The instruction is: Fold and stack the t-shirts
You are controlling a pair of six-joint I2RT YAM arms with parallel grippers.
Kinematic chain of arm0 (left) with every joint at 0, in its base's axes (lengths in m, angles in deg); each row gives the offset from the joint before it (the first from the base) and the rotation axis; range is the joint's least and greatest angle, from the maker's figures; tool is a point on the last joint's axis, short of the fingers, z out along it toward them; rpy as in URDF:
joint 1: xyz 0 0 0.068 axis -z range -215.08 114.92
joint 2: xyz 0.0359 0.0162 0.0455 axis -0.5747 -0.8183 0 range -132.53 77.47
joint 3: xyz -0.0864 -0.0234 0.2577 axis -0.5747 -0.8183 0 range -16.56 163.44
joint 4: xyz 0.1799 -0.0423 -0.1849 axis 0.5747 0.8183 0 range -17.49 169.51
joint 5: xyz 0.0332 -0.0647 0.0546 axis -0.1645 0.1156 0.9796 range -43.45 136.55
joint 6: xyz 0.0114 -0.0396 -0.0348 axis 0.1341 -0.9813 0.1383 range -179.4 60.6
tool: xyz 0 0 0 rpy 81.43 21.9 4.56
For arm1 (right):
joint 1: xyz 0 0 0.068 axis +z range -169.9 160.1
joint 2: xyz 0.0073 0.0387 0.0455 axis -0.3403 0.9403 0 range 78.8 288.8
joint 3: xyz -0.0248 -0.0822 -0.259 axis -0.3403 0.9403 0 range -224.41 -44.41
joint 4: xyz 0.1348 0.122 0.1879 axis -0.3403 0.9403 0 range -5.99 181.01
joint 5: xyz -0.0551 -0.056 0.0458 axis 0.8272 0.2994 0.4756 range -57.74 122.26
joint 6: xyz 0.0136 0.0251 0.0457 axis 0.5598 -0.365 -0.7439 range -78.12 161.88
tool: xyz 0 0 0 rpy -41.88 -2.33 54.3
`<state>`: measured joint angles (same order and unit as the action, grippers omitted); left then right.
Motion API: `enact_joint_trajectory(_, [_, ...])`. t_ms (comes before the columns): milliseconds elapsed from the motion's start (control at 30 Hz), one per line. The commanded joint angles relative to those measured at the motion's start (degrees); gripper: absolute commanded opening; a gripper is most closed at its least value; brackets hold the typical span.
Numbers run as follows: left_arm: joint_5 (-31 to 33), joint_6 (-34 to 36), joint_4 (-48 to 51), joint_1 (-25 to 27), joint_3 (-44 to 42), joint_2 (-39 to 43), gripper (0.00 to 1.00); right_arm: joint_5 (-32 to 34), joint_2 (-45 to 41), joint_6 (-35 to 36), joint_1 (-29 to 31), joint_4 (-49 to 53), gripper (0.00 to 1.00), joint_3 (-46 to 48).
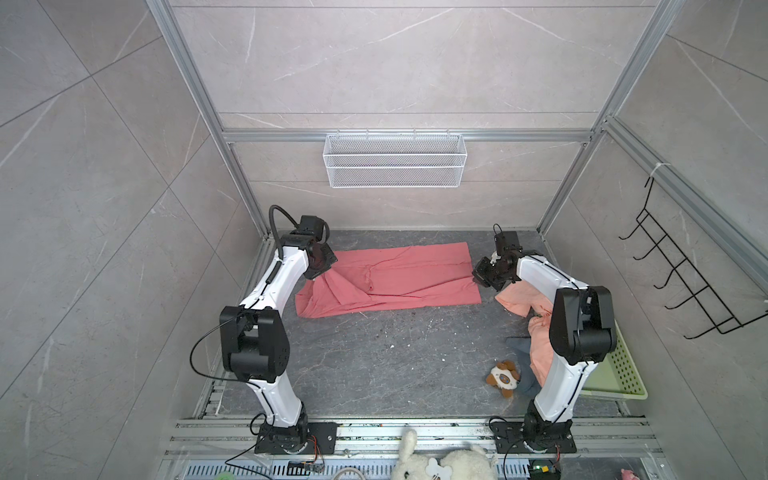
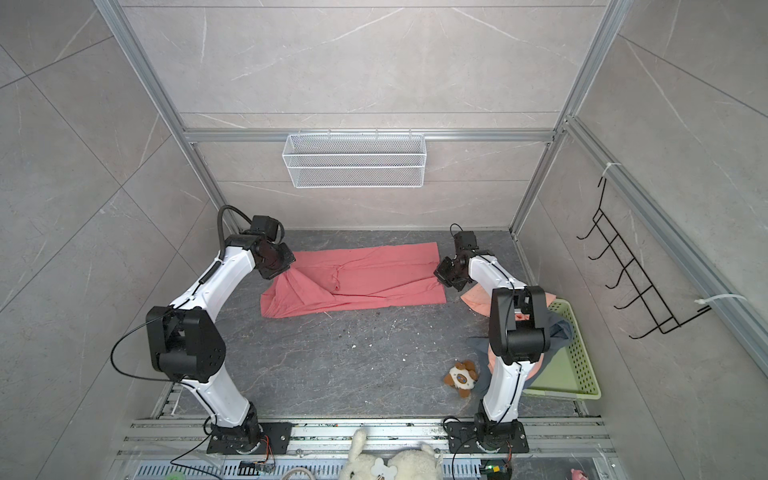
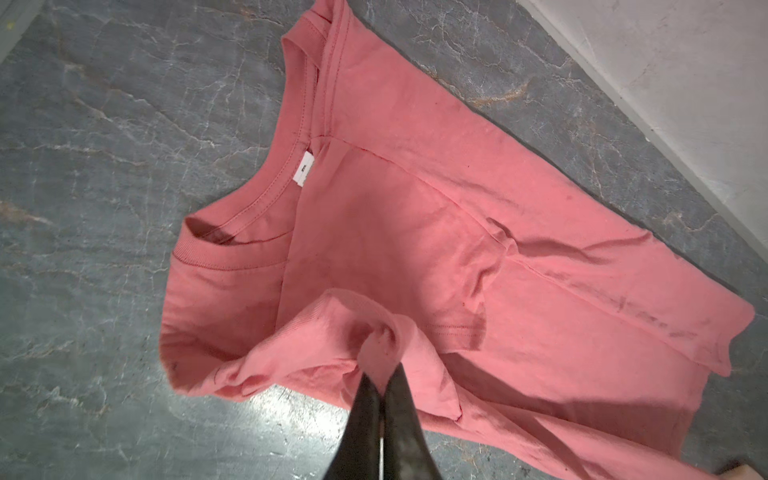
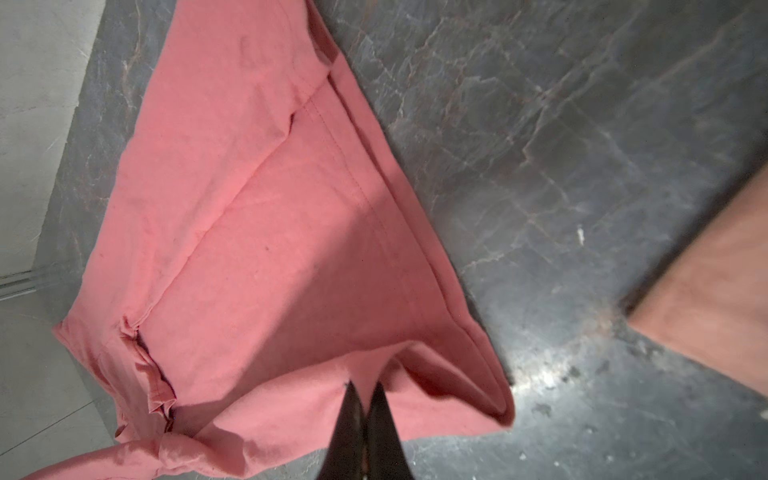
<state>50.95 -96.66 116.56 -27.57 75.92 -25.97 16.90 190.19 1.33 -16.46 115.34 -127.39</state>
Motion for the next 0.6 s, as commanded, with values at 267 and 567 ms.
enact_joint_trajectory(267, [0.4, 2.5, -0.8, -3.3, 4.6, 0.8, 0.0, 0.7, 2.4, -1.3, -1.1, 1.5, 0.0, -4.5])
enact_joint_trajectory(567, [-5.3, 3.9, -4.4, -5.9, 6.8, -1.4, 0.0, -1.0, 7.0, -3.0, -1.8, 0.4, 0.0, -9.2])
